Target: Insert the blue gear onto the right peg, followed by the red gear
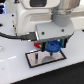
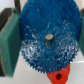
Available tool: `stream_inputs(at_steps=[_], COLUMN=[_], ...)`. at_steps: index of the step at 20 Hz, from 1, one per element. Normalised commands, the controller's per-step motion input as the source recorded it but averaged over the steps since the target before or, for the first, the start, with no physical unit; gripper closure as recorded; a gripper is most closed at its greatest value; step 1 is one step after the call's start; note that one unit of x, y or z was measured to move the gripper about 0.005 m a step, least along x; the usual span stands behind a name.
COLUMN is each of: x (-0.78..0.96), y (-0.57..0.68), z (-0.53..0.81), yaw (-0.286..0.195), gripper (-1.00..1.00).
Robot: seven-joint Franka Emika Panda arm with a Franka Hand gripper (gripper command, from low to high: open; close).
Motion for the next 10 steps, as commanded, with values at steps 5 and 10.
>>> stream_inputs(at_steps=[5, 10], x=[0.19, 0.09], y=[-0.08, -0.08], z=[-0.01, -0.05], yaw=[0.0, 0.0], gripper=[1.0, 1.0])
